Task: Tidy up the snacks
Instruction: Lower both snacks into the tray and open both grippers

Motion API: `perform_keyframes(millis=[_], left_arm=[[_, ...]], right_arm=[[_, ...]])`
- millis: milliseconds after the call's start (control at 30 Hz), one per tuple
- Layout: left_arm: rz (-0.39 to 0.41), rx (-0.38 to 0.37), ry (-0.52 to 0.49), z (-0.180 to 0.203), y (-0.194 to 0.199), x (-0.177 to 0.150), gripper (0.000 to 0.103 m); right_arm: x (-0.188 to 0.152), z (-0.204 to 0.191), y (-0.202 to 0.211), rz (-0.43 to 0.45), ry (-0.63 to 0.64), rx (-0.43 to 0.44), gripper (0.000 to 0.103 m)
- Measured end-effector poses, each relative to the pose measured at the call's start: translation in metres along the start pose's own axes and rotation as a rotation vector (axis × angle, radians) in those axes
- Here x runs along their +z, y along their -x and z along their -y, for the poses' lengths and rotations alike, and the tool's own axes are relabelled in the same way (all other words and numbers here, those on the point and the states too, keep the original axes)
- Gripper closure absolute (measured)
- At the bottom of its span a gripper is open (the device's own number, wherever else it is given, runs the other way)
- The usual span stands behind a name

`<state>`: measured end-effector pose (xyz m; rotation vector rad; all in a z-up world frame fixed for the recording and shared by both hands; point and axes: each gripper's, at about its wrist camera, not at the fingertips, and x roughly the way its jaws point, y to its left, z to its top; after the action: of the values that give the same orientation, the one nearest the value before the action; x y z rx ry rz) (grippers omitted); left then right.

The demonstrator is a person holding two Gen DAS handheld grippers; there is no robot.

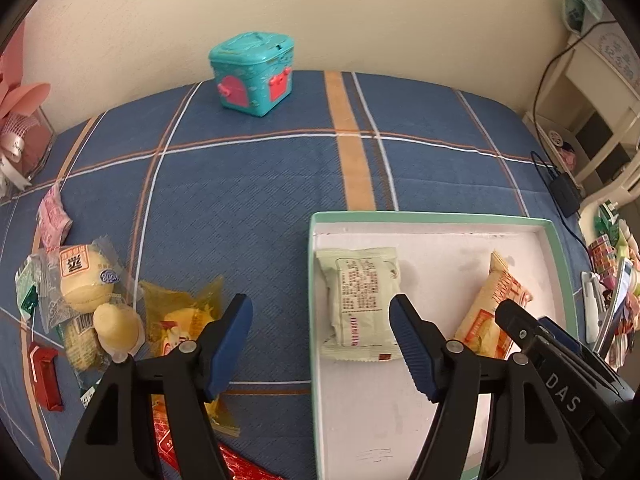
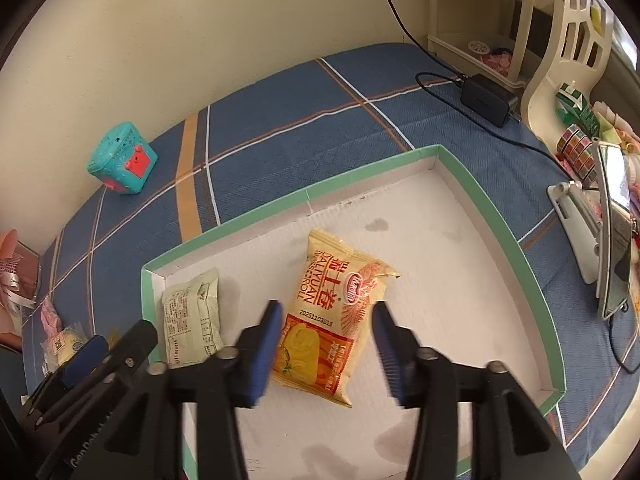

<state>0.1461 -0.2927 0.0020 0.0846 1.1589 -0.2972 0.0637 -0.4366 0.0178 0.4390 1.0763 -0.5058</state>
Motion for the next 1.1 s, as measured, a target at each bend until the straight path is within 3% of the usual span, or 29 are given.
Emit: perform_keyframes(millis=[133, 300, 400, 867, 1100], left_arm=[[-0.009, 0.025, 0.020, -0.007, -0.005, -0.001, 0.021], [-0.028, 0.065, 0.049, -0.016, -0.012, -0.001, 0.021], [-0.033, 0.072, 0.062, -0.022, -0.014, -0.002, 0.015], [0.020, 0.042, 0.066, -0.024, -0.001, 0.000, 0.009], [0.073, 0.077, 0.094, -0.035, 0.018, -0.008, 0.009]], right_arm=[[0.000, 0.000, -0.003, -0.003, 0.004, -0.007, 0.028], [-0.001, 0.000, -0.004, -0.004, 0.009, -0.003, 0.010], [-0.001, 0.000, -0.004, 0.006, 0.008, -0.011, 0.000], [0.000, -0.007, 0.009, 0.034, 0.051, -0.016, 0.000], [-0.007, -0.012, 0.022, 0.035, 0.067, 0.010, 0.000]])
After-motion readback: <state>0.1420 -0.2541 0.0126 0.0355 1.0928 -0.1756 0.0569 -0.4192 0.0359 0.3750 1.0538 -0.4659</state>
